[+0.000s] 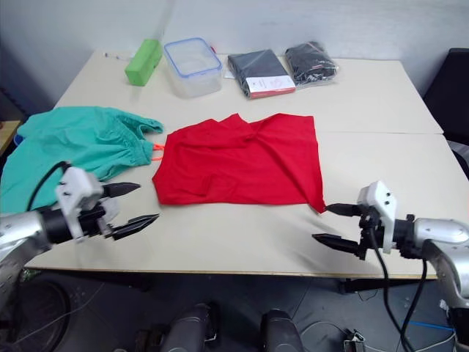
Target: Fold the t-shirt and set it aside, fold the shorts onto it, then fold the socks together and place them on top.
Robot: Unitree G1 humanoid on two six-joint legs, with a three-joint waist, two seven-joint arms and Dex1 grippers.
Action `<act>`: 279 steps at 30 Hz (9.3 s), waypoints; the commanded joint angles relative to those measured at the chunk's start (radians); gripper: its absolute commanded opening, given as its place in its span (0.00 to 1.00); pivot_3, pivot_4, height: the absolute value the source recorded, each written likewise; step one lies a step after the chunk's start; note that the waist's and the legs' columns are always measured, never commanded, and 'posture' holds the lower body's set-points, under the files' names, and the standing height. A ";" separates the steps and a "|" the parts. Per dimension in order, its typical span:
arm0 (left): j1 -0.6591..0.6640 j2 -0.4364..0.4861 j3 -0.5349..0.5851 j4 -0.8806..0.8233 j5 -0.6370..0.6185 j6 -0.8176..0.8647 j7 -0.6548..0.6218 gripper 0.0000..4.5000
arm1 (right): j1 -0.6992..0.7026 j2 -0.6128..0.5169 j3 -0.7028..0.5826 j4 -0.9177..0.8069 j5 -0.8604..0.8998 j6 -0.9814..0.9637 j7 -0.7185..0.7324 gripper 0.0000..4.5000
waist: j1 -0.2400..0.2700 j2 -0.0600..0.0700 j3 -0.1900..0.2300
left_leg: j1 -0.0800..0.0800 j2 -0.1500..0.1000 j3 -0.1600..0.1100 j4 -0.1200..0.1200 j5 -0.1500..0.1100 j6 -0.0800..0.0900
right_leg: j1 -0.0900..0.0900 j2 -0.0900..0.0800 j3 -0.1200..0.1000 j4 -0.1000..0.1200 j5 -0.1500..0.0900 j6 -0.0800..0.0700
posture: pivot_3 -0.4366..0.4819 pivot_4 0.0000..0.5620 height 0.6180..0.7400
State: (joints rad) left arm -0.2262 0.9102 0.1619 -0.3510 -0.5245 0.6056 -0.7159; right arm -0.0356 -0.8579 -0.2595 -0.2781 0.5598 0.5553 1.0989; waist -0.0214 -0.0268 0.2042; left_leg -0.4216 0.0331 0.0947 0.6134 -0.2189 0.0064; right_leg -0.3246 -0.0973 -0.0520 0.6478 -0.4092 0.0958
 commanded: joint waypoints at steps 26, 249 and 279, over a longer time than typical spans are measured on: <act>-0.489 -0.371 -0.415 0.466 0.403 0.125 0.084 0.29 | -0.087 0.070 0.087 -0.501 0.224 0.158 -0.380 1.00 | 0.002 -0.001 0.000 | 0.000 0.000 -0.001 0.005 0.001 -0.001 | -0.003 -0.001 0.001 0.010 0.000 0.001 | 0.48 0.27 1.00; -0.164 -0.047 -0.264 0.227 0.207 -0.077 -0.332 0.29 | -0.230 0.020 0.454 -0.128 -0.319 -0.114 -0.067 0.00 | -0.003 0.001 0.001 | 0.000 0.002 0.000 0.013 -0.004 -0.002 | -0.001 0.001 0.002 0.012 -0.003 0.001 | 0.48 0.27 1.00; -0.134 -0.067 -0.173 0.322 0.211 -0.159 -0.308 0.29 | -0.068 -0.131 0.102 -0.021 -0.112 -0.177 0.081 0.00 | -0.004 0.004 -0.007 | 0.015 0.003 -0.001 0.005 -0.008 -0.001 | 0.014 -0.001 0.000 0.008 -0.003 0.001 | 0.48 0.27 1.00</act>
State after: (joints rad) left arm -0.3635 0.8340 -0.0404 0.0471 -0.2722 0.4098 -1.0077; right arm -0.1342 -0.9687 -0.1230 -0.2299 0.4195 0.3592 1.1629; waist -0.0257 -0.0224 0.1968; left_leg -0.4066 0.0361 0.0928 0.6182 -0.2272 0.0054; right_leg -0.3102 -0.0983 -0.0523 0.6554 -0.4125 0.0964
